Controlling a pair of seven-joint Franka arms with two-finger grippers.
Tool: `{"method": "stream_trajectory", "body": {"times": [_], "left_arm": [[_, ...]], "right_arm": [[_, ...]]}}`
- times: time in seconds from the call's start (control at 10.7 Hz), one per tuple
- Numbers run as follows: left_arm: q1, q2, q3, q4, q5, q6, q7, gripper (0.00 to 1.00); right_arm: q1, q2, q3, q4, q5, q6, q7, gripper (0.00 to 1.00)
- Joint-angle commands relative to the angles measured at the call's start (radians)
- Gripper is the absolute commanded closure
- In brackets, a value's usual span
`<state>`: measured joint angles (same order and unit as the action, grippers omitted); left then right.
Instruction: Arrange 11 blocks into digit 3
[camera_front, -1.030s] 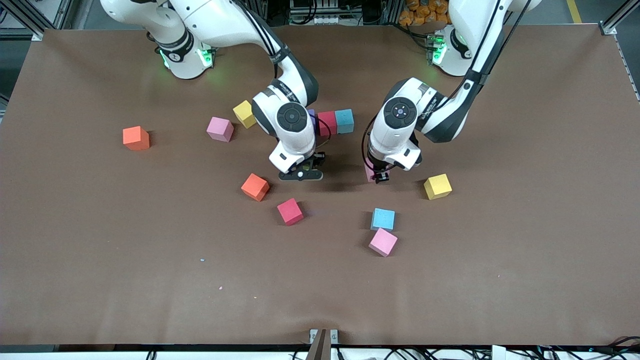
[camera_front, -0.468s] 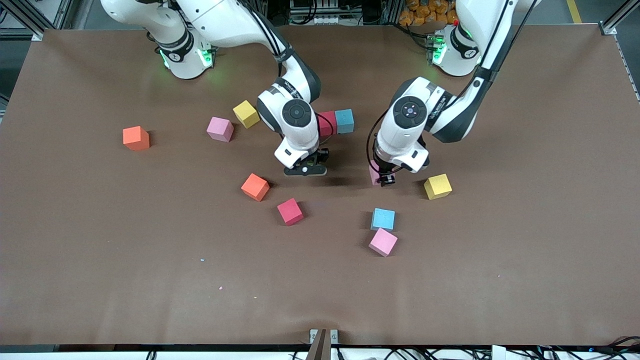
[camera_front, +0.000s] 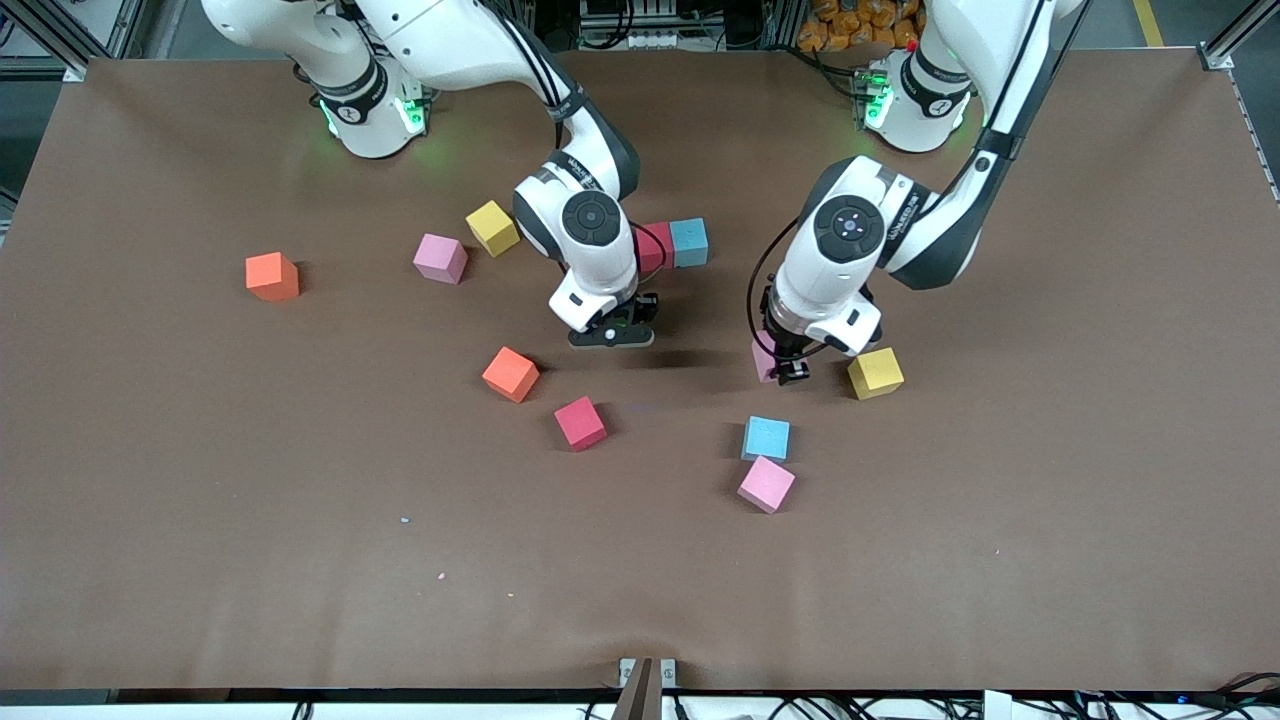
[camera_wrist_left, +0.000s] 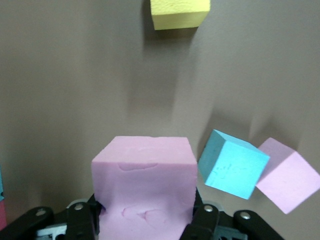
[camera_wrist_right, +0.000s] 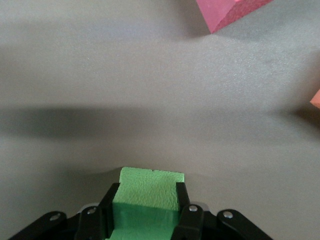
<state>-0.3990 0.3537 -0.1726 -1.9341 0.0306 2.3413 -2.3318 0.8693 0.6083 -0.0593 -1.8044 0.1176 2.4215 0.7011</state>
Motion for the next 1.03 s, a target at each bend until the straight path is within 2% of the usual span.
{"method": "stream_trajectory", "body": {"times": [0.0, 0.37, 0.56, 0.75, 0.94], "left_arm": [[0.011, -0.018, -0.015, 0.006, -0.018, -0.025, 0.020, 1.00], [0.009, -0.004, -0.016, 0.021, -0.017, -0.023, 0.022, 1.00], [0.008, 0.005, -0.016, 0.052, -0.017, -0.025, 0.023, 1.00], [0.005, 0.060, -0.016, 0.145, -0.088, -0.023, 0.022, 1.00], [-0.001, 0.070, -0.015, 0.158, -0.098, -0.023, 0.019, 1.00]], "right_arm": [[0.016, -0.027, -0.004, -0.059, 0.013, 0.011, -0.002, 1.00], [0.011, -0.030, -0.004, -0.059, 0.011, -0.010, -0.008, 1.00], [0.010, -0.030, -0.004, -0.067, 0.011, -0.012, -0.008, 1.00], [0.011, -0.032, -0.005, -0.084, 0.011, -0.007, -0.009, 1.00], [0.010, -0.033, -0.005, -0.087, 0.010, -0.009, -0.008, 1.00]]}}
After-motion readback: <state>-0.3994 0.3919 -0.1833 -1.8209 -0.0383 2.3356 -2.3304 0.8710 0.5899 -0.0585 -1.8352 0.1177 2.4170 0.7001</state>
